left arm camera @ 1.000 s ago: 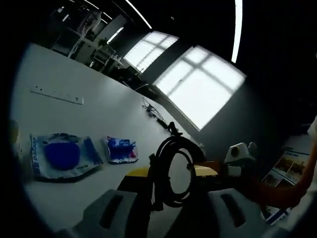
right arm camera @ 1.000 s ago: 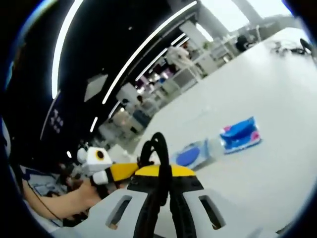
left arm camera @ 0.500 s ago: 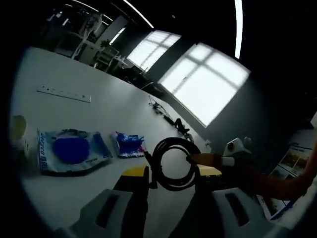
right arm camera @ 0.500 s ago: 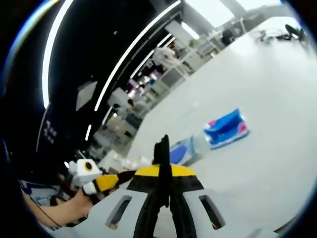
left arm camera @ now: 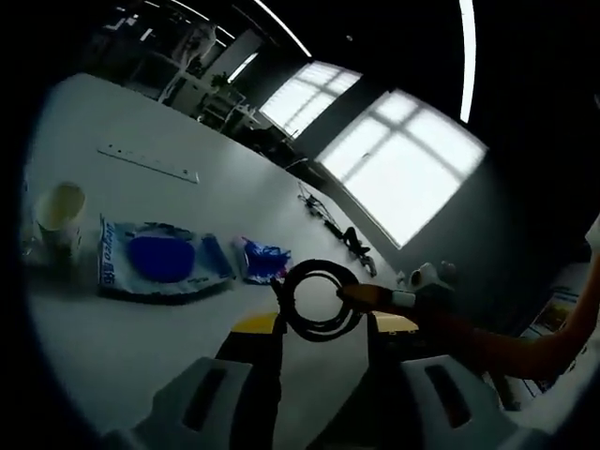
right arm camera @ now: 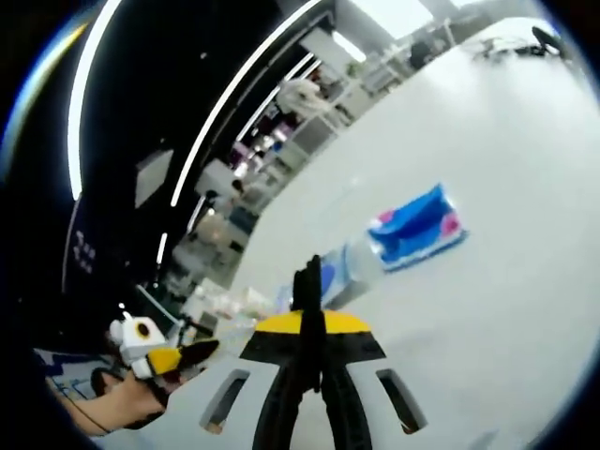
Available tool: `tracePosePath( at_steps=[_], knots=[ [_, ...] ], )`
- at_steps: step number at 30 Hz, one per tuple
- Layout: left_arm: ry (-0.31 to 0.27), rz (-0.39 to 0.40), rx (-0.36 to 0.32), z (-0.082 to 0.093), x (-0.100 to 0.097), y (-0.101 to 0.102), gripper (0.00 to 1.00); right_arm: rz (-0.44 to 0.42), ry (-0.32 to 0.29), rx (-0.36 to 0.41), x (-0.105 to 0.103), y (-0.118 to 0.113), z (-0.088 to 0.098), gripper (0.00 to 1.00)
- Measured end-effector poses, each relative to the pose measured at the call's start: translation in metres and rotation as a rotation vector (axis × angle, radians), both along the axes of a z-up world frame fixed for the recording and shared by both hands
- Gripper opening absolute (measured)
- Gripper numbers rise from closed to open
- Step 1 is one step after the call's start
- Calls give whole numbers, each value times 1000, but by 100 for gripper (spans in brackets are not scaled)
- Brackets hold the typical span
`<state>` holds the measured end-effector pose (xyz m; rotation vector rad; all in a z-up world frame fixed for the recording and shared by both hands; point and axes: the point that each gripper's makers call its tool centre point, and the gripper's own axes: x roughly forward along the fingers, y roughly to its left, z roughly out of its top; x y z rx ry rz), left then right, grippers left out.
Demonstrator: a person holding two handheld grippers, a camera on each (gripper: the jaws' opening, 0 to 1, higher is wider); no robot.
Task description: Arrange the tabletop items into an orderly group along one side of the table until the central work area is clear of visible clutter.
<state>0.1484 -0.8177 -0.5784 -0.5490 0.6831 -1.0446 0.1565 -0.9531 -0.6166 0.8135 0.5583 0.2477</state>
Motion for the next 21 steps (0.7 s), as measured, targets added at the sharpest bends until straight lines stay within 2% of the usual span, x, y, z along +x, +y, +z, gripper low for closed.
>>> tracePosePath(
  at_steps=[5, 10, 21],
  knots=[
    [-16, -8, 8, 0, -5, 4, 34, 10, 31, 7, 3, 1, -14, 1],
    [3, 19, 3, -4, -6, 12, 33, 10, 56, 15, 7, 1, -27, 1],
    [34, 52, 9, -11, -10, 27, 32, 20, 90, 4, 15, 2, -43, 1]
  ],
)
